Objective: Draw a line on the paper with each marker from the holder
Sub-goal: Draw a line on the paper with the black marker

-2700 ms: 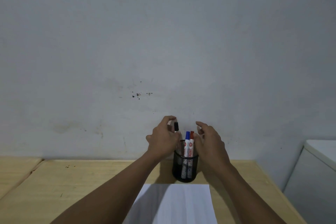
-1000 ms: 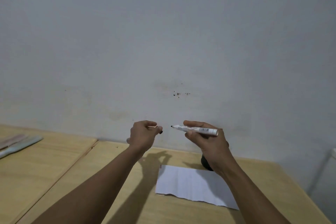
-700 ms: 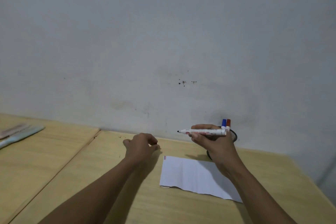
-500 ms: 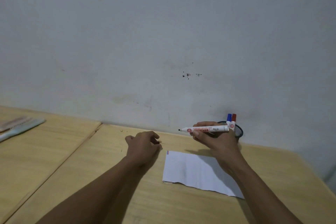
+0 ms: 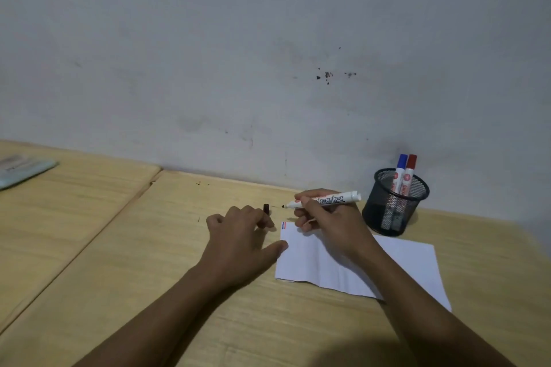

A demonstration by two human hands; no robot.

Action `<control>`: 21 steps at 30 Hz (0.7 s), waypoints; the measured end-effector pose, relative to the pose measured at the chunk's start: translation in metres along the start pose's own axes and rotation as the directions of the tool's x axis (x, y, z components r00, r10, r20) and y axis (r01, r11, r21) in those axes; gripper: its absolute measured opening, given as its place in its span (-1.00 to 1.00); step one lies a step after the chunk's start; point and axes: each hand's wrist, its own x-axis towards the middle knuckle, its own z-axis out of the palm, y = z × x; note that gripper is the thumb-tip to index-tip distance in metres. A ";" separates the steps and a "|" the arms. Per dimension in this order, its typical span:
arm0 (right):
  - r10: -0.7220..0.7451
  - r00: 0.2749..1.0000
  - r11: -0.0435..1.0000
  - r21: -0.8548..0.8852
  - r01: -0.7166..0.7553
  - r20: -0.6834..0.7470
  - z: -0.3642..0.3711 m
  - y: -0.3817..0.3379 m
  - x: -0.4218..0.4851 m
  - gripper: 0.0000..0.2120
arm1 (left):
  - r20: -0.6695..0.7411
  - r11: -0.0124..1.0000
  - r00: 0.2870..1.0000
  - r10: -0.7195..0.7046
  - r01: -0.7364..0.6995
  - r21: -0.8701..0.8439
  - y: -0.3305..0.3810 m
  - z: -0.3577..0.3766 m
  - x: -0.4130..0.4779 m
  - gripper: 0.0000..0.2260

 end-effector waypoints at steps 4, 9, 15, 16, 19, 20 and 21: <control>0.040 0.999 0.989 -0.140 -0.040 -0.001 -0.001 0.018 0.007 -0.90 | 0.085 1.000 0.996 0.025 -0.026 0.013 -0.006 -0.002 0.002 -0.62; -0.035 0.998 0.942 -0.335 0.018 -0.044 -0.002 0.033 0.009 -0.96 | 0.145 0.993 0.983 0.114 -0.119 0.028 -0.007 -0.002 0.004 -0.69; -0.067 0.998 0.932 -0.357 0.067 0.014 -0.002 0.037 0.013 -0.95 | 0.158 0.986 0.976 0.150 -0.159 0.044 -0.012 0.004 0.002 -0.68; -0.072 0.997 0.934 -0.348 0.075 0.020 -0.002 0.037 0.014 -0.94 | 0.155 0.987 0.977 0.147 -0.155 0.044 -0.013 0.004 0.002 -0.67; -0.095 0.995 0.928 -0.358 0.100 0.032 -0.003 0.039 0.016 -0.91 | 0.156 0.987 0.977 0.147 -0.154 0.035 -0.013 0.005 0.002 -0.66; -0.093 0.995 0.925 -0.367 0.101 0.039 -0.003 0.039 0.016 -0.90 | 0.156 0.988 0.977 0.146 -0.152 0.030 -0.012 0.006 0.002 -0.65; -0.089 0.995 0.922 -0.374 0.099 0.045 -0.003 0.039 0.016 -0.90 | 0.155 0.988 0.977 0.145 -0.151 0.024 -0.012 0.006 0.002 -0.65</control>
